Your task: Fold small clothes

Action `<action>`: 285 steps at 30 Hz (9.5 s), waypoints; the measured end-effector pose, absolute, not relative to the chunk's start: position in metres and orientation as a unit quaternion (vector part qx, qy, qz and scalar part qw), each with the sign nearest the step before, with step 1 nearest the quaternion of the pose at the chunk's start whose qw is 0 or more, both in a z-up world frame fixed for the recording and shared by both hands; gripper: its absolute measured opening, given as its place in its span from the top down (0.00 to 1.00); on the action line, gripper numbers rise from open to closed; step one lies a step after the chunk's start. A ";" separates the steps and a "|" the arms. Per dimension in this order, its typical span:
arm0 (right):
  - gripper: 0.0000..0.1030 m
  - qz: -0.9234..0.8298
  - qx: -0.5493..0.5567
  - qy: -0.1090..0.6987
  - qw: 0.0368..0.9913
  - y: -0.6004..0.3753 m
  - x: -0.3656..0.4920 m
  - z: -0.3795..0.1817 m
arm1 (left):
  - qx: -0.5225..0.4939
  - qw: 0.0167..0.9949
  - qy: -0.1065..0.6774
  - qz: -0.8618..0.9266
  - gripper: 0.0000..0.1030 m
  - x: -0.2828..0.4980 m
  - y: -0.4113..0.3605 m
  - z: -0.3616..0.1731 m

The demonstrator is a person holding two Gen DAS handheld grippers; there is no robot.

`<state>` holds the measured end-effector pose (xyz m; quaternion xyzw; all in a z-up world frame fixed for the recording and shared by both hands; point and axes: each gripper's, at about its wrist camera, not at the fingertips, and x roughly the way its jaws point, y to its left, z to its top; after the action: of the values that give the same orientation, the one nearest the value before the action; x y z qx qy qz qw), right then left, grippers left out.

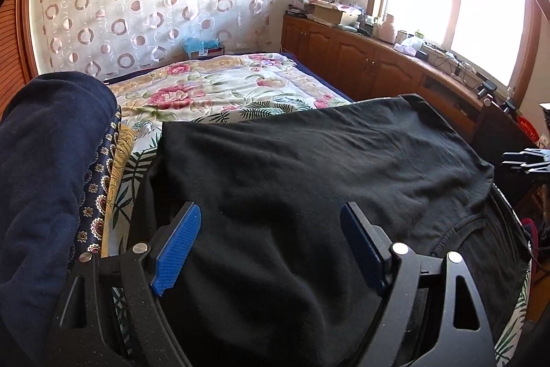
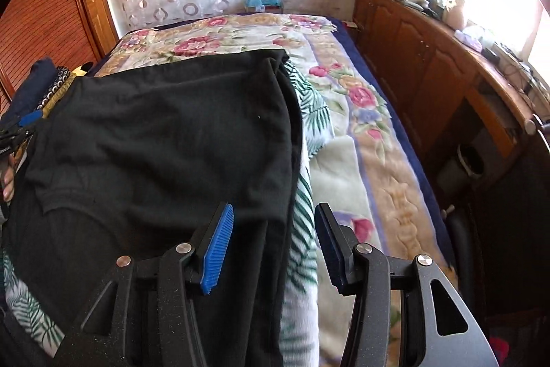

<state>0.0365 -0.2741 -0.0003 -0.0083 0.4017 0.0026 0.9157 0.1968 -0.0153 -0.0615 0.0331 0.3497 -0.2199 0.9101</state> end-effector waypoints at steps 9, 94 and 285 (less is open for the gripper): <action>0.50 0.022 0.052 0.386 0.921 -0.275 0.035 -0.029 | 0.047 0.913 0.345 -0.212 0.18 0.191 -0.019 -0.060; 0.98 0.130 0.009 0.260 0.957 -0.278 -0.079 0.002 | -0.034 0.933 0.314 -0.170 0.96 0.047 0.064 -0.016; 0.90 0.228 -0.080 0.269 0.932 -0.138 0.017 0.010 | 0.000 0.920 0.334 -0.206 0.22 0.077 -0.016 -0.040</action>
<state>0.0171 -0.1376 0.0095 -0.0802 0.2694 0.2281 0.9322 0.0767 -0.0162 -0.0402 0.0003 0.3339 -0.2056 0.9199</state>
